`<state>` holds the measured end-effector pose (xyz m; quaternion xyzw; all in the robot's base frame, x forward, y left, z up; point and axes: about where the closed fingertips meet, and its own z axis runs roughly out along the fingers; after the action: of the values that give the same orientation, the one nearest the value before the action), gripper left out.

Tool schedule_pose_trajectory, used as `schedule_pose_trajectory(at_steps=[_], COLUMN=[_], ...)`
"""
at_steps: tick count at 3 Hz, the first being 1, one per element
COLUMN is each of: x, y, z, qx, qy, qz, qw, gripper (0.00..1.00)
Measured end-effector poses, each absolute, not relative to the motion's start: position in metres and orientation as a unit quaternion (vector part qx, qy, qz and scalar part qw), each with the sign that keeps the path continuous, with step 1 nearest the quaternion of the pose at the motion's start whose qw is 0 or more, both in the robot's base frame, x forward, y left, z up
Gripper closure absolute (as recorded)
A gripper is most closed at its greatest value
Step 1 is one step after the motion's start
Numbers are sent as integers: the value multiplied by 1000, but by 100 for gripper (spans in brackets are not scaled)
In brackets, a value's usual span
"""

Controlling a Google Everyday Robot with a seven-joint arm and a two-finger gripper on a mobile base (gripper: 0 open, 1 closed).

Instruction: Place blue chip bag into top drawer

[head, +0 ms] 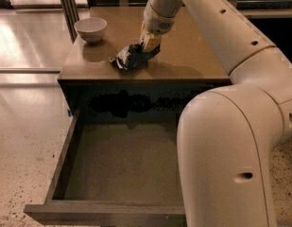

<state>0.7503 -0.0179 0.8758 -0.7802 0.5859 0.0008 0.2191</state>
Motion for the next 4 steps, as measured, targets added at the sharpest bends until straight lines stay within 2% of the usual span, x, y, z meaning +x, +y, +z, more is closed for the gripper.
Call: schedule_pose_trajectory(at_steps=[1,2,3,4], x=[751,715,665,581], y=[-11,-12,-18,-12], z=[875,902,925,953], qx=[-773,-751,-743,-727], qy=[585,577,579,589], qz=[31,103,122,139], qw=[243,304,311,324], gripper=[100,100,100,100])
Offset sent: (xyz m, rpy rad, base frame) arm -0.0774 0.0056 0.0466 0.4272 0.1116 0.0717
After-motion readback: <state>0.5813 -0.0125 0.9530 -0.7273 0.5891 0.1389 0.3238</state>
